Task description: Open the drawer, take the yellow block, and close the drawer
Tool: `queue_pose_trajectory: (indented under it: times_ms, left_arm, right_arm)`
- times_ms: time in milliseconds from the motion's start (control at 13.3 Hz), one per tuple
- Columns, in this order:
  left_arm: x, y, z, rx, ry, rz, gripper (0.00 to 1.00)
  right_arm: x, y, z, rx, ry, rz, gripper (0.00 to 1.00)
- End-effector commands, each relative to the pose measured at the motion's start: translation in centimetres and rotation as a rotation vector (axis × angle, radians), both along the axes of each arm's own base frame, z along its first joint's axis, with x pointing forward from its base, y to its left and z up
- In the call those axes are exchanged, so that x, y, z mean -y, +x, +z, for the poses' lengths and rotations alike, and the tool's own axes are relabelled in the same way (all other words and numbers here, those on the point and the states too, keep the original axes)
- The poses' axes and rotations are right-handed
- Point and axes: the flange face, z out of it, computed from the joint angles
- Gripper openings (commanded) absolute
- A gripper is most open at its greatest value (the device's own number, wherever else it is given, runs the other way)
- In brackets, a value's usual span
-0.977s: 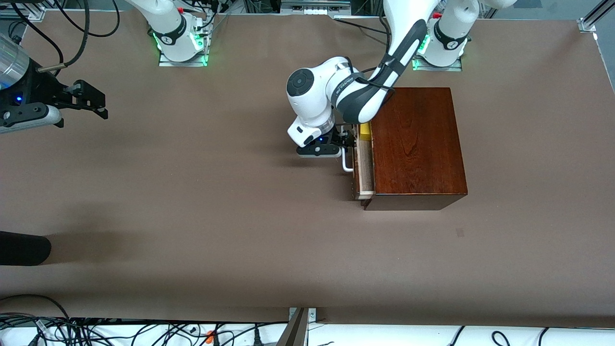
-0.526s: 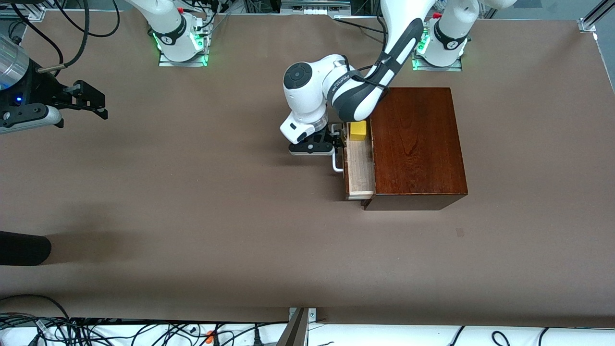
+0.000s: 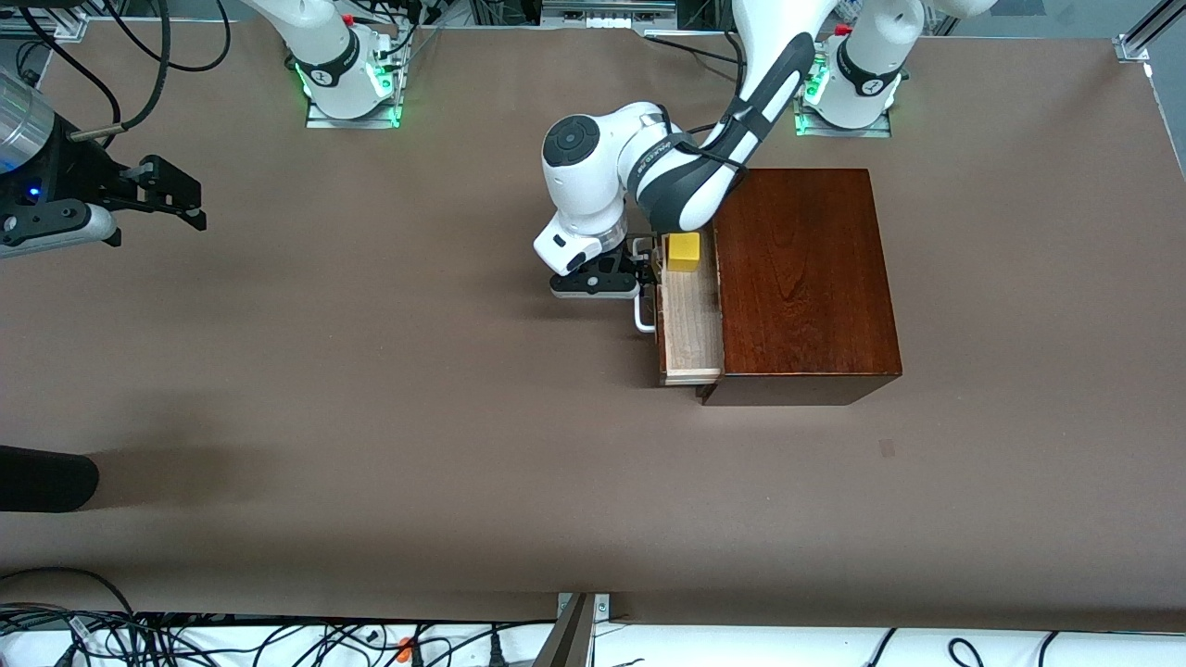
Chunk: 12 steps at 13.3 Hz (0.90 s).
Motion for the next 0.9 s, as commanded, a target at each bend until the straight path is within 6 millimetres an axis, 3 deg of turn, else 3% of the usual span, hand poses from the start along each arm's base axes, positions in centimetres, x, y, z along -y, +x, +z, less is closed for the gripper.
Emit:
queue_pose_trajectory:
  times_ms: [0,150,376,601,827]
  left_arm:
    - [0.1,0.6,4.6,0.021,-0.043,0.019,1.00]
    - [-1.4,1.1,8.1,0.000,-0.067,0.073,1.00]
    - [-7.5,3.1,14.6,-0.040,-0.009,0.108,1.00]
    - [-15.7,5.4,20.5,-0.093,0.045,0.043,1.00]
    - [-23.8,6.9,24.2,-0.167,0.070,0.039,1.00]
  right_arm:
    - [0.1,-0.1,0.2,-0.005,0.014,0.000,1.00]
    - [0.0,-0.2,0.1,-0.009,0.014,0.001,1.00]
    - [-0.3,-0.1,0.1,-0.008,0.014,0.006,1.00]
    - [-0.4,-0.1,0.1,-0.005,0.014,0.007,1.00]
    - [-0.2,-0.1,0.1,-0.005,0.014,0.004,1.00]
